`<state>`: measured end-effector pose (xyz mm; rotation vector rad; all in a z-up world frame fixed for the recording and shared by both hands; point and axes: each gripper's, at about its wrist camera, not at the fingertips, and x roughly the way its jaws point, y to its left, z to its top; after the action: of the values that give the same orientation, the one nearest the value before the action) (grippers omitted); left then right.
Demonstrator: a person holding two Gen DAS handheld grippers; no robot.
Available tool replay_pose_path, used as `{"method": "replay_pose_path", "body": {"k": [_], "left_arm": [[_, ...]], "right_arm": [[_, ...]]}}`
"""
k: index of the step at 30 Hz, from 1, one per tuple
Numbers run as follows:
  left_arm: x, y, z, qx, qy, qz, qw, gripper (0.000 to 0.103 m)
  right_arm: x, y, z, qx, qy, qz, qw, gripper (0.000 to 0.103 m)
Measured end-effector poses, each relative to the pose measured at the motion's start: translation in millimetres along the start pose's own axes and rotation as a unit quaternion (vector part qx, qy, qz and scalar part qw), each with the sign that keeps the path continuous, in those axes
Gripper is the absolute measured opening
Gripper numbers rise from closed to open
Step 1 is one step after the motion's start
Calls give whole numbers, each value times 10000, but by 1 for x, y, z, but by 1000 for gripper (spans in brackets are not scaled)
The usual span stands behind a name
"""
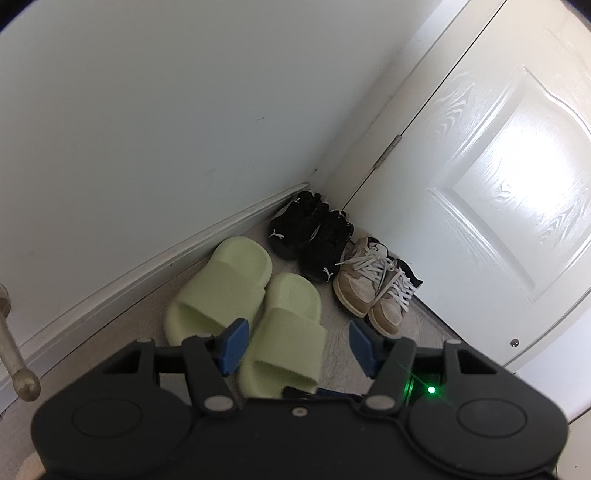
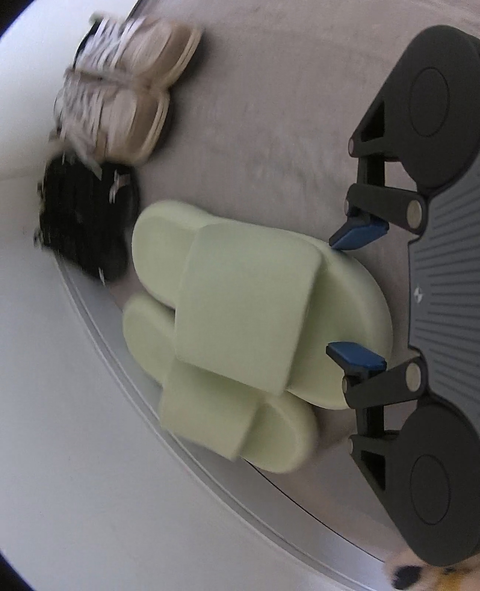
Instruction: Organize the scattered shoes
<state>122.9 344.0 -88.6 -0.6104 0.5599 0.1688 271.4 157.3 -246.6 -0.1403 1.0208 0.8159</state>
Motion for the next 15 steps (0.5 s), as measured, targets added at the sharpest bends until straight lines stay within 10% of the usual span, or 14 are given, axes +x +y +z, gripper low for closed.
{"method": "replay_pose_path", "body": {"k": [8, 11, 15], "left_arm": [[-7, 2, 0, 60, -95, 51, 9999, 61], [-6, 6, -2, -29, -59, 67, 10000, 61], [-7, 7, -2, -59, -74, 54, 9999, 61]], "right_arm": [[-12, 4, 4, -77, 12, -278, 9996, 56], [-16, 11, 4, -315, 31, -339, 9989, 25], [-9, 4, 10, -58, 191, -76, 9998, 23]]}}
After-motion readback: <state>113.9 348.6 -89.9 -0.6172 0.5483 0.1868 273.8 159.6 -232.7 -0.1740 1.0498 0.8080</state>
